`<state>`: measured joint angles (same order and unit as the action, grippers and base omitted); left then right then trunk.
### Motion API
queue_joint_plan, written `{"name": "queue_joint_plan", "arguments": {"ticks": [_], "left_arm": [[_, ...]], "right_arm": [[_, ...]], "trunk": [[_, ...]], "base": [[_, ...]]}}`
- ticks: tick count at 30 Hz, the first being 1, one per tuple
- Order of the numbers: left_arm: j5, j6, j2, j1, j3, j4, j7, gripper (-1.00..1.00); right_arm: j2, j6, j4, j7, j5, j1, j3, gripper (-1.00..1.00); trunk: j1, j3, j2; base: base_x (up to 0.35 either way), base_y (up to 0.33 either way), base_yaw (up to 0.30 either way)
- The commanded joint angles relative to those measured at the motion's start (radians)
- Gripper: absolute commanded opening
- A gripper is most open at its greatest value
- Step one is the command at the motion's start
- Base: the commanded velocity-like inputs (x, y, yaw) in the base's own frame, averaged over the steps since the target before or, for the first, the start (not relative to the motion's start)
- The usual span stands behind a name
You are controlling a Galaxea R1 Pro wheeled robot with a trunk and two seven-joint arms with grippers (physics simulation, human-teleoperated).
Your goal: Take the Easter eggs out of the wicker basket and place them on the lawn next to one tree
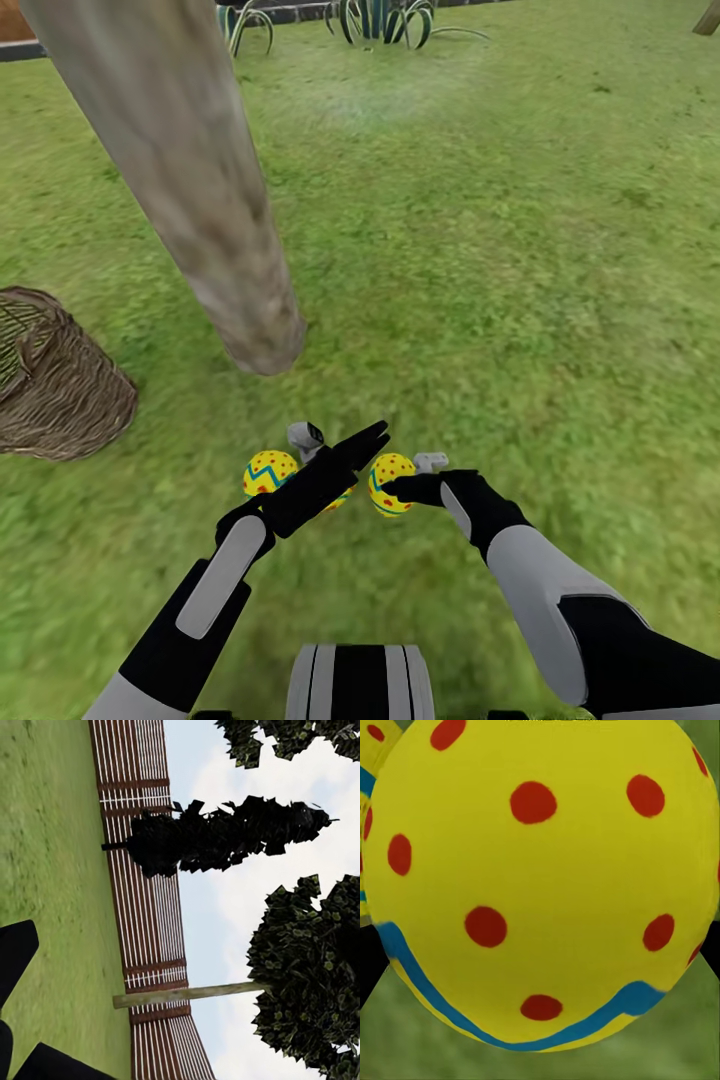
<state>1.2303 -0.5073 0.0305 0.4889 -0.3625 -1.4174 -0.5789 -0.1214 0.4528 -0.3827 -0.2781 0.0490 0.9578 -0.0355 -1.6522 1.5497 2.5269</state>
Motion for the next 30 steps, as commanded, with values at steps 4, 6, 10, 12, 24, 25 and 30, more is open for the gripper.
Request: {"name": "queue_joint_plan", "arguments": {"ticks": [4,6,10,12,24,25,30], "left_arm": [[0.009,-0.008,0.0,0.0,0.0,0.001,0.001,1.0],[0.009,-0.008,0.001,0.0,-0.001,0.001,0.001,1.0],[0.009,-0.008,0.0,0.0,-0.001,0.001,0.001,1.0],[0.009,-0.008,0.0,0.0,-0.001,0.001,0.001,1.0],[-0.003,-0.008,-0.001,0.0,0.001,0.002,0.001,1.0],[-0.003,-0.008,0.0,0.0,0.001,0.002,0.001,1.0],[-0.003,-0.008,0.0,0.0,0.001,0.002,0.001,1.0]], "right_arm": [[-0.003,-0.01,-0.001,-0.004,0.009,-0.001,-0.002,-1.0],[-0.003,-0.012,-0.001,-0.004,0.009,-0.001,-0.002,-1.0],[-0.003,-0.013,-0.001,-0.004,0.009,-0.001,-0.002,-1.0],[-0.002,-0.013,-0.001,-0.004,0.009,-0.001,-0.002,-1.0],[0.003,-0.031,-0.001,-0.004,0.008,-0.001,-0.003,1.0],[0.003,-0.031,-0.001,-0.004,0.008,-0.001,-0.003,1.0],[0.003,-0.031,-0.001,-0.004,0.008,-0.001,-0.003,1.0]], "trunk": [[-0.002,0.016,0.001],[-0.002,0.02,0.001],[-0.002,0.02,0.001],[-0.002,0.02,0.001],[-0.002,0.02,0.001],[-0.002,0.02,0.001],[-0.002,0.02,0.001]], "base": [[0.0,0.0,0.0],[0.0,0.0,0.0],[0.0,0.0,0.0],[0.0,0.0,0.0],[0.0,0.0,0.0],[0.0,0.0,0.0],[0.0,0.0,0.0]]}}
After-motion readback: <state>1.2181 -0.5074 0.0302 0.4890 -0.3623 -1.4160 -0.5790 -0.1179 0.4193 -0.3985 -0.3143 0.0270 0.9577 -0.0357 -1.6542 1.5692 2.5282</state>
